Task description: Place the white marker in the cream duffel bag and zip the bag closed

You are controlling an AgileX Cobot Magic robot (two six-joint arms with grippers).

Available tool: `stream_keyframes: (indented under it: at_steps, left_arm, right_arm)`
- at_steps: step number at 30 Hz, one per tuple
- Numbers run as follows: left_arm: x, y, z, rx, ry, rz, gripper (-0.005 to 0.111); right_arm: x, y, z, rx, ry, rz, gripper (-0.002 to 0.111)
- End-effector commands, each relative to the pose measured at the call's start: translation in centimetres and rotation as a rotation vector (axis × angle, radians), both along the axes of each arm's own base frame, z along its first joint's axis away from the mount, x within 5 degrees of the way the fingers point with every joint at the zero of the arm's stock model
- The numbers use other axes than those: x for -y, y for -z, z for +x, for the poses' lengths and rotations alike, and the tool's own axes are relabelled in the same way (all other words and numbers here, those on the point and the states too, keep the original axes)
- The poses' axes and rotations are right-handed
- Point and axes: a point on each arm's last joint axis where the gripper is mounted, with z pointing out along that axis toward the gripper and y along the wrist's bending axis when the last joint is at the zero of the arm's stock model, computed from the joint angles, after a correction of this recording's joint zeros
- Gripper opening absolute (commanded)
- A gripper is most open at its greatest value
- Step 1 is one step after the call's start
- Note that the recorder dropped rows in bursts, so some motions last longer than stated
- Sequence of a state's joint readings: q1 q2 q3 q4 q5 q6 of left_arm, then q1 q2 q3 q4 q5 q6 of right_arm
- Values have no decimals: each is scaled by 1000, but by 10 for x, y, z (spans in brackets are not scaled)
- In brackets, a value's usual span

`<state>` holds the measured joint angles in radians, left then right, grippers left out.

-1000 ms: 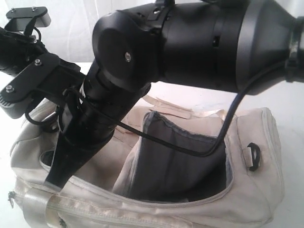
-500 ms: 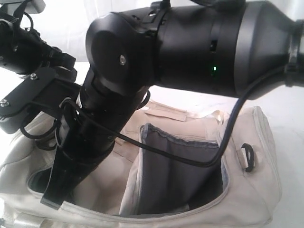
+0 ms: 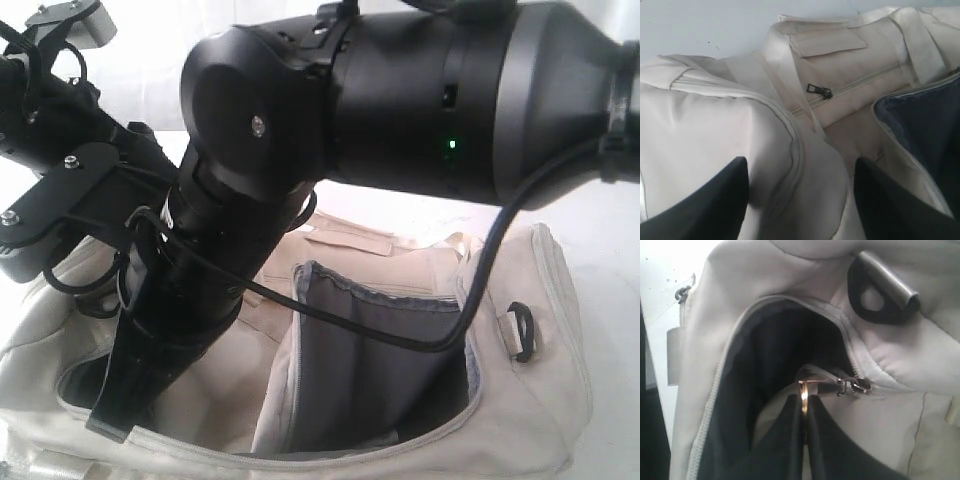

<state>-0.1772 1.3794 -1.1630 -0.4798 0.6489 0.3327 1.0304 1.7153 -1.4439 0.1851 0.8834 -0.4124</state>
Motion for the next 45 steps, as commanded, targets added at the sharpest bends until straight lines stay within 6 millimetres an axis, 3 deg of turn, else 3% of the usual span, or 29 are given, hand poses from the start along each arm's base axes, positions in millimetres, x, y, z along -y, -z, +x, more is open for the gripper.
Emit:
stream_keyframes:
  at_steps: [1, 5, 11, 21, 24, 30, 33, 35, 45]
  left_arm:
    - [8, 1, -4, -13, 52, -5, 64]
    - [20, 13, -7, -24, 98, 10, 64]
    - [19, 27, -12, -60, 109, 27, 64]
    - [18, 33, -13, -67, 104, 33, 64]
    - [18, 32, -12, -58, 96, 31, 55]
    - [19, 33, -12, -64, 95, 22, 18]
    - [20, 37, -8, -64, 89, 20, 5]
    - [20, 38, -3, -40, 67, 21, 1]
    - [19, 58, 29, 31, -100, 6, 1]
  right_arm:
    - [0, -4, -4, -5, -14, 12, 0]
    - [1, -6, -5, -9, -14, 18, 0]
    - [4, -14, -7, 6, -13, 43, 0]
    - [6, -19, -8, 12, -13, 54, 0]
    - [5, -20, -8, 16, -11, 59, 0]
    - [4, -20, -7, 27, -8, 74, 0]
    - [4, -22, -6, 33, -8, 80, 0]
    - [3, -25, -6, 36, -9, 84, 0]
    - [5, -28, -8, 18, -15, 67, 0]
